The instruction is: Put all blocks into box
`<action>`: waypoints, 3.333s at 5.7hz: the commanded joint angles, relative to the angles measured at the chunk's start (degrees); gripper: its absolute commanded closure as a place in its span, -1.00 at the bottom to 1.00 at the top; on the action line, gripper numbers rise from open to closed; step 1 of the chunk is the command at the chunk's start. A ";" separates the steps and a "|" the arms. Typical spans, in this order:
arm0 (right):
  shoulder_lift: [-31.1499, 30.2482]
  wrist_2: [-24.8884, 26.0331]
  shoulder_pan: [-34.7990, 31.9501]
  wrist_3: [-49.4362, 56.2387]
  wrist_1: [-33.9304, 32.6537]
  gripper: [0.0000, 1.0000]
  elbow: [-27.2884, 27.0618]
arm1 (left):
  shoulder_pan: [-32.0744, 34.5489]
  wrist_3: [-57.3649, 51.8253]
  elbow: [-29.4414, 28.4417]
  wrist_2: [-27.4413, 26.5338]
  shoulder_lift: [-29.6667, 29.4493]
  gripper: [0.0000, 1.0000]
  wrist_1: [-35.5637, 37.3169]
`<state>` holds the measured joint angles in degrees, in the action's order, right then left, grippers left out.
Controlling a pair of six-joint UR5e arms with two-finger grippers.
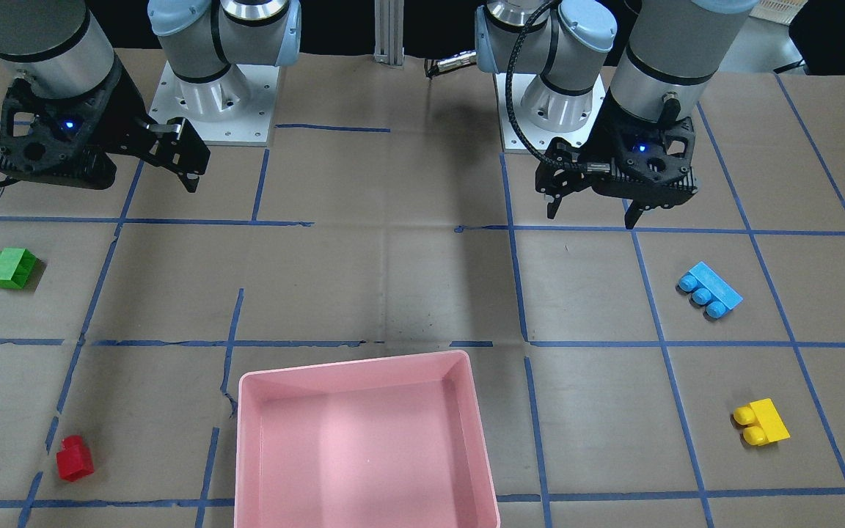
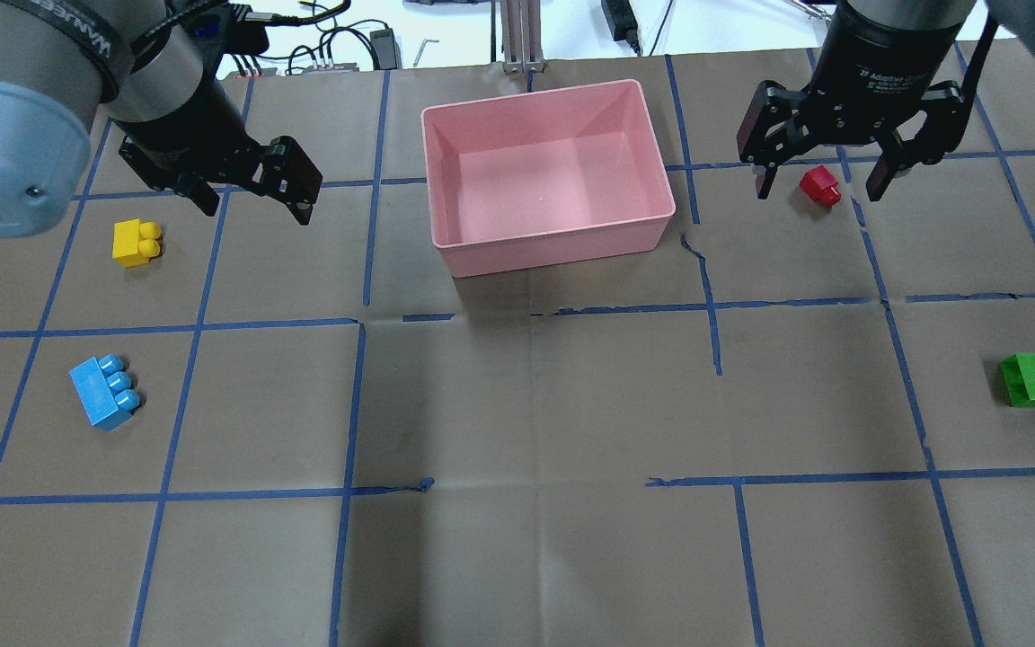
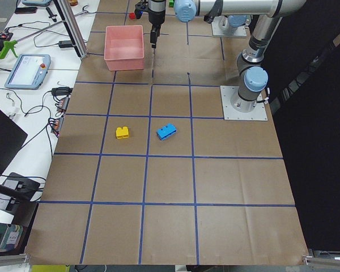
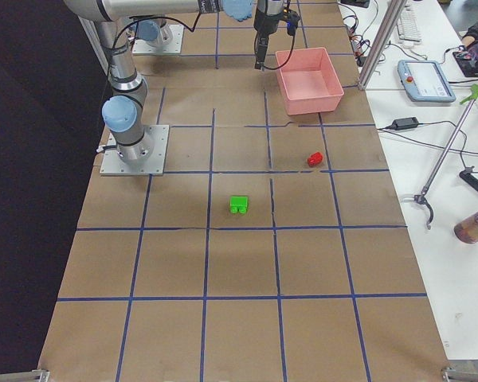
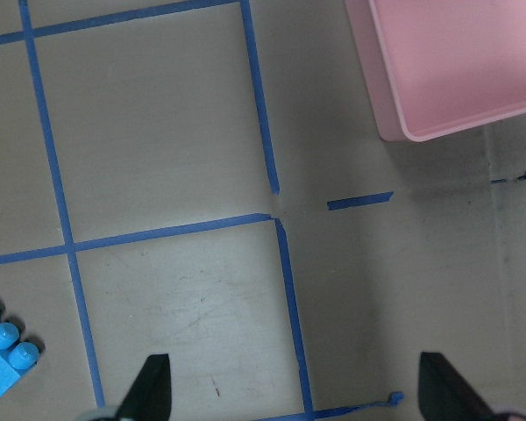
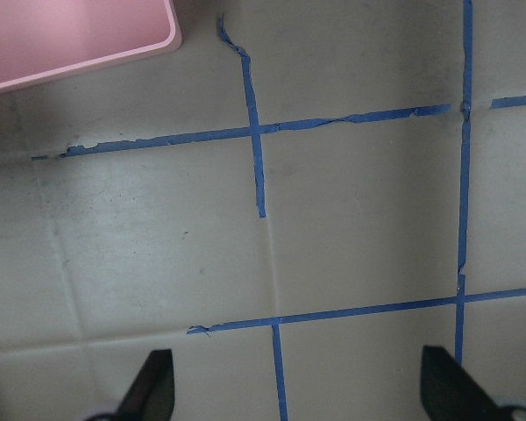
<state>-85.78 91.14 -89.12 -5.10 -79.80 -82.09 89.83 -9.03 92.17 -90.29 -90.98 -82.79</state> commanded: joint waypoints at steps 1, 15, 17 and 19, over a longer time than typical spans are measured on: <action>0.00 0.09 0.00 0.09 0.00 -0.98 0.00 | 0.00 -0.02 0.12 0.02 -0.16 -1.00 0.17; 4.22 0.36 43.68 41.48 -13.44 -0.99 -6.80 | -38.23 3.67 16.10 1.25 -18.15 -0.98 26.17; 4.83 0.61 43.59 42.01 -30.12 -0.99 -20.13 | -38.50 3.06 20.13 0.73 -19.24 -0.98 28.82; 8.50 0.79 43.59 41.58 -40.58 -0.99 -27.57 | -40.07 2.53 22.35 0.20 -19.67 -0.98 32.95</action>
<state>-79.10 91.88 -45.53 36.71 -116.16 -106.35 50.45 -6.25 113.68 -89.88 -110.47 -50.97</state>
